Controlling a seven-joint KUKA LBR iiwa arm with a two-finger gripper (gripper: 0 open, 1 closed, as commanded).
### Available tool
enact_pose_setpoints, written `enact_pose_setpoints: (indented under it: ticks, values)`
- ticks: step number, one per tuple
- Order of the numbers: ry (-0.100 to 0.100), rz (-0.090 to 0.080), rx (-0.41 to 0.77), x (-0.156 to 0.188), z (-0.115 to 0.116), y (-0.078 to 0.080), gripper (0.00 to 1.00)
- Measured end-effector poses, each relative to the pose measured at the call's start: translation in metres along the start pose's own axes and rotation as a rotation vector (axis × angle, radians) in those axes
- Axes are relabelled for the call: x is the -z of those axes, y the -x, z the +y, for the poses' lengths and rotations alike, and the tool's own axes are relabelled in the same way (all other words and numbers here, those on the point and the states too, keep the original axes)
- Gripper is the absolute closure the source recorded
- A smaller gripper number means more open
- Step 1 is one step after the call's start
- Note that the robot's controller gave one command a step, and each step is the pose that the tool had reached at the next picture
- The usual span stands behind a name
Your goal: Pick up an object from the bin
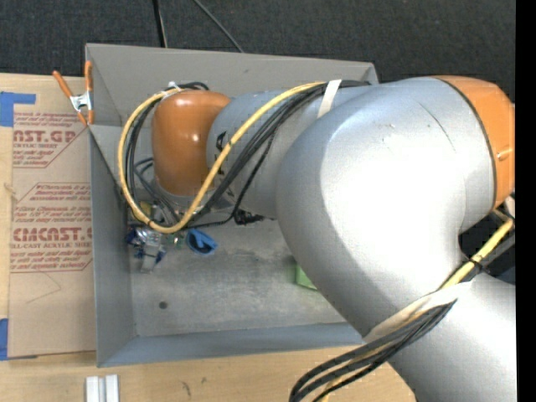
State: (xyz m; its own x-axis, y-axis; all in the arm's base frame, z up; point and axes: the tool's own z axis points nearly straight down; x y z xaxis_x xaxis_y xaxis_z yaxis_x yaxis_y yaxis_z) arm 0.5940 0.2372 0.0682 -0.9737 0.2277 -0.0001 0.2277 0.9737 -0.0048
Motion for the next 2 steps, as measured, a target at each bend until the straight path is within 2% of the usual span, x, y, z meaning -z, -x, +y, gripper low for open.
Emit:
enact_pose_setpoints:
  ticks: [1,2]
  values:
    - [0.002,-0.002,0.000,0.004,0.000,0.001,1.00]
    - [0.012,-0.008,0.034,0.207,0.005,-0.016,1.00]
